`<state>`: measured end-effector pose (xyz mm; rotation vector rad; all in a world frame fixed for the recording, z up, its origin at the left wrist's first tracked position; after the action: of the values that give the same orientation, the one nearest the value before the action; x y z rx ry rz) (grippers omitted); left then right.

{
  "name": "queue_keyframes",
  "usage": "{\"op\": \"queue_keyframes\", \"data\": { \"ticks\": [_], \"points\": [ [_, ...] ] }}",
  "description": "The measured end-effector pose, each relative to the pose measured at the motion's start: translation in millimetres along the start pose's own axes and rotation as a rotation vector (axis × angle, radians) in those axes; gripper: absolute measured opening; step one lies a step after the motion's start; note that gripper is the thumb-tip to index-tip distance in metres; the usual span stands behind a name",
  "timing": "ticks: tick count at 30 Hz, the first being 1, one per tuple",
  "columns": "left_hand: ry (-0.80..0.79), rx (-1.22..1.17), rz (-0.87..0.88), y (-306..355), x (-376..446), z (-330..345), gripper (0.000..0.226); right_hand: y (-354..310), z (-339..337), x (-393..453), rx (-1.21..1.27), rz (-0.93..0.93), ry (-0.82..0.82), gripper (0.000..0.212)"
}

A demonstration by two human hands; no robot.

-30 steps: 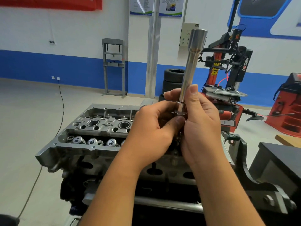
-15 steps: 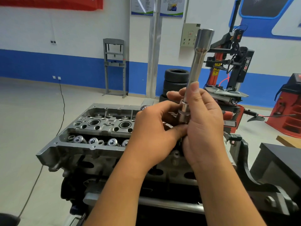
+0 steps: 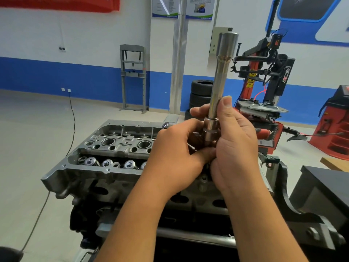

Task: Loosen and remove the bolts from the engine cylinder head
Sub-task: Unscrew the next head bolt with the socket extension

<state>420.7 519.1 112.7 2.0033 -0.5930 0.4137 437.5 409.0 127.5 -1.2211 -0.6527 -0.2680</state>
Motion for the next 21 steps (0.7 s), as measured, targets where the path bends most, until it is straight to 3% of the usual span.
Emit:
{"op": "queue_keyframes", "data": {
  "ticks": [5,10,18,21],
  "points": [
    [0.028,0.027,0.020,-0.3,-0.9,1.0,0.026,-4.4,-3.3,-1.8,-0.030,-0.040,0.063,0.049],
    [-0.103,-0.192,0.105,3.9,-0.8,0.7,0.018,-1.7,-1.2,-0.9,-0.029,-0.026,0.044,0.041],
    [0.037,-0.221,0.070,-1.7,0.7,-1.1,0.018,-0.9,-1.0,-1.2,0.038,-0.031,0.000,0.035],
    [-0.106,-0.273,0.107,1.1,0.4,-0.5,0.014,-0.9,-0.8,-0.8,0.003,-0.031,0.006,0.035]
  ]
}}
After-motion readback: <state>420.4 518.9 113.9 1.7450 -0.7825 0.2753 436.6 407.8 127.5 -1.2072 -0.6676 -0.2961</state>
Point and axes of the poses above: each hand's wrist, its own x-axis towards the middle knuckle, its own z-axis out of the palm, y = z × x, the point moved 3 cm from there along x, towards the middle knuckle, and after that the axes turned 12 degrees about -y, right-handed, at the moved point
